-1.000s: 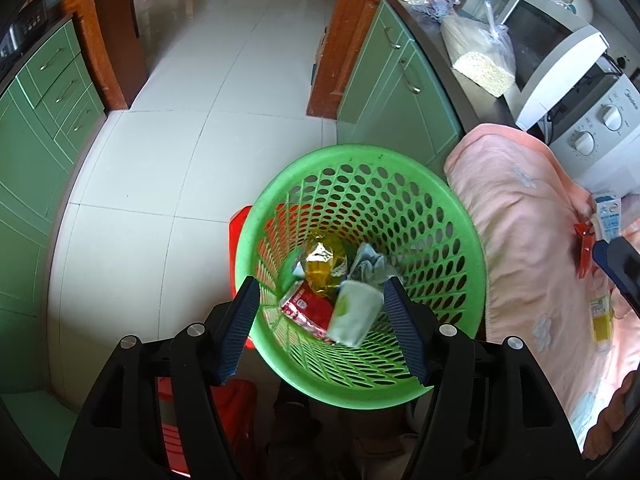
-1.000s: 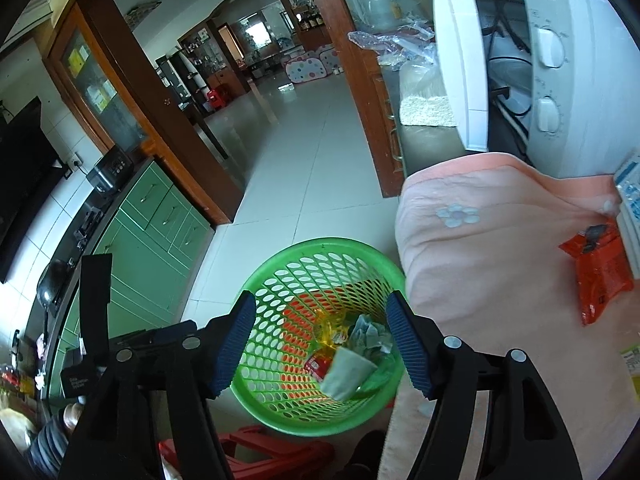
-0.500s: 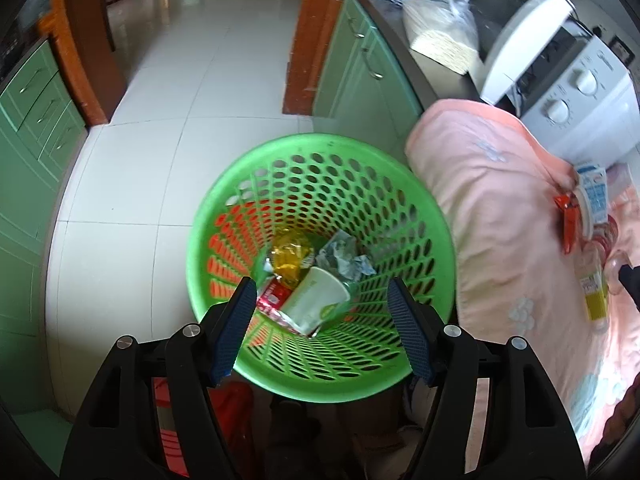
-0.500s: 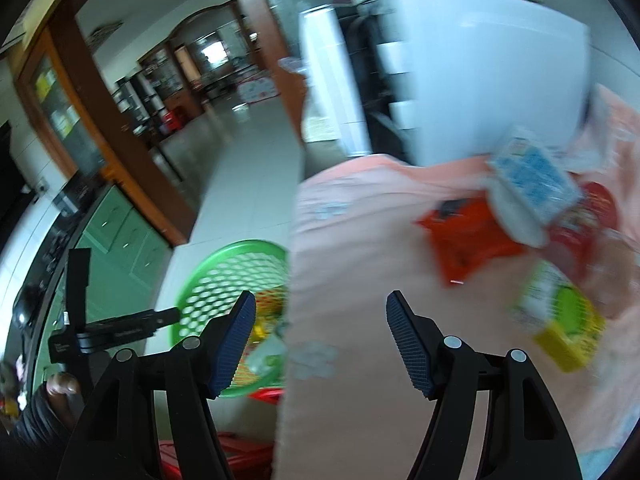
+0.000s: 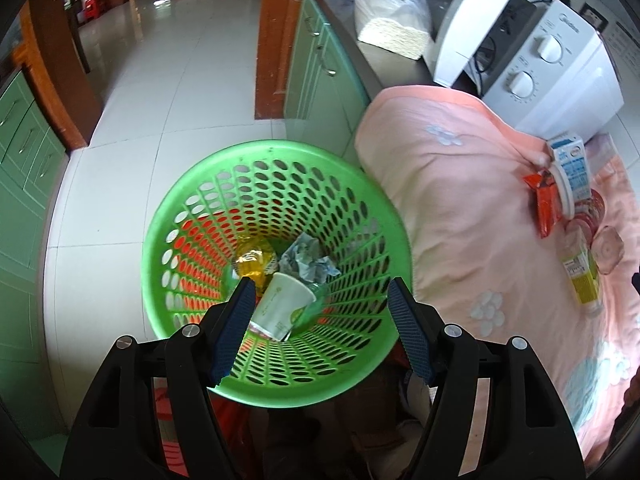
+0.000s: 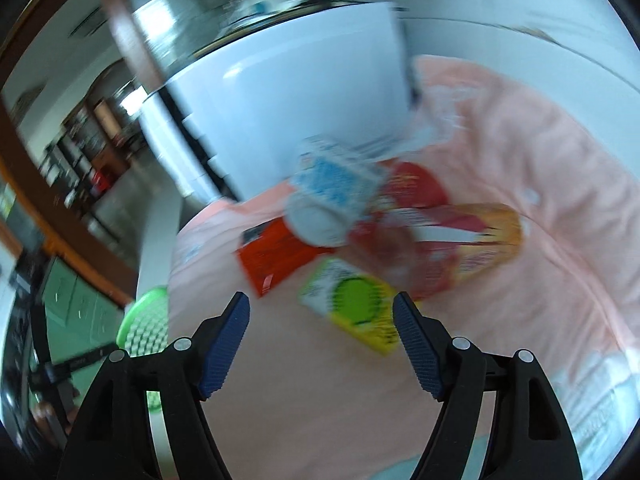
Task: Collect trash
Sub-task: 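Grasp the yellow-red Dongpeng bottle with the right tool, then lift the Dongpeng bottle with the right tool while the left tool reaches the lime-juice bottle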
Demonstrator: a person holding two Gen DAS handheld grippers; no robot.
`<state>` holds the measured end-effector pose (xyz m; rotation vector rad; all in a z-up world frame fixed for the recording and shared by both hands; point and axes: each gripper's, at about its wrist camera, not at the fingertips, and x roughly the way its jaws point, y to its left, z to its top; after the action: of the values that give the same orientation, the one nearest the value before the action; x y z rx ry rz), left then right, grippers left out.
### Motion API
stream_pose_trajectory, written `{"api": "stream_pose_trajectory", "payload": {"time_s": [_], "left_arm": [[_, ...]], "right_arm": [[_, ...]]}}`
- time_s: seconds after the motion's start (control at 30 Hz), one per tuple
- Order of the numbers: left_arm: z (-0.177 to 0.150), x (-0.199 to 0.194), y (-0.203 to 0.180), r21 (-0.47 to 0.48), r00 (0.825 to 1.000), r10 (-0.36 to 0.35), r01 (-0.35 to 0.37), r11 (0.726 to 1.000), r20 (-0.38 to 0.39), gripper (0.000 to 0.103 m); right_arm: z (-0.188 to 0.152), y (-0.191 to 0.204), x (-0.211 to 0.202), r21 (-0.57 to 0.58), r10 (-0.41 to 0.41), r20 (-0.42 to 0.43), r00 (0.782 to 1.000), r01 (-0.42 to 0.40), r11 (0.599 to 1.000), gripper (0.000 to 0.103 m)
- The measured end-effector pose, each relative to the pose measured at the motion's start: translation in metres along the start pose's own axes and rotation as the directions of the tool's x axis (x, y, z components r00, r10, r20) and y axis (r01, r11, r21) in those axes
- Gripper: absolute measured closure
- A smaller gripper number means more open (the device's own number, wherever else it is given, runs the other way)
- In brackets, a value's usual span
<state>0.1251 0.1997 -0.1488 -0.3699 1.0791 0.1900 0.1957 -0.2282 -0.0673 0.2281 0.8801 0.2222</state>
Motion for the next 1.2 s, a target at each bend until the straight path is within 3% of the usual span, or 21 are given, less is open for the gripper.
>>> {"api": "stream_pose_trajectory", "payload": {"time_s": [0.17,0.3,0.4,0.57,0.73,0.87,0.97,1.13,1.2], "left_arm": [[0.001,0.005,-0.013,0.026,1.0,-0.012,0.012,1.0,-0.011,0.035],[0.002,0.008,-0.024,0.045,1.0,-0.025,0.025,0.999,-0.015,0.035],[0.004,0.009,-0.034,0.06,0.999,-0.037,0.038,0.998,-0.016,0.035],[0.007,0.01,-0.054,0.099,0.998,-0.057,0.059,0.993,-0.015,0.035],[0.008,0.008,-0.076,0.158,0.997,-0.075,0.076,0.985,-0.008,0.035],[0.008,0.006,-0.096,0.216,0.996,-0.09,0.088,0.972,0.0,0.035],[0.01,0.004,-0.109,0.251,0.994,-0.106,0.103,0.962,0.001,0.035],[0.008,0.001,-0.132,0.314,0.993,-0.12,0.11,0.943,0.013,0.035],[0.006,0.0,-0.14,0.34,0.992,-0.124,0.111,0.934,0.017,0.035]], "right_arm": [[0.012,-0.05,-0.007,0.186,0.009,0.009,1.0,-0.011,0.982,0.03],[0.017,-0.084,-0.005,0.327,0.032,0.013,0.999,-0.035,0.944,0.03],[0.018,-0.105,0.002,0.437,0.077,0.017,0.997,-0.077,0.896,0.03],[0.017,-0.131,0.018,0.607,0.158,0.035,0.987,-0.147,0.781,0.03],[0.014,-0.144,0.038,0.686,0.178,0.035,0.983,-0.153,0.711,0.03],[0.008,-0.155,0.055,0.762,0.218,0.061,0.974,-0.186,0.62,0.03],[0.008,-0.158,0.063,0.775,0.203,0.063,0.977,-0.176,0.607,0.03],[0.004,-0.166,0.078,0.83,0.23,0.098,0.968,-0.207,0.518,0.029],[0.004,-0.168,0.082,0.838,0.231,0.106,0.967,-0.212,0.503,0.028]]}}
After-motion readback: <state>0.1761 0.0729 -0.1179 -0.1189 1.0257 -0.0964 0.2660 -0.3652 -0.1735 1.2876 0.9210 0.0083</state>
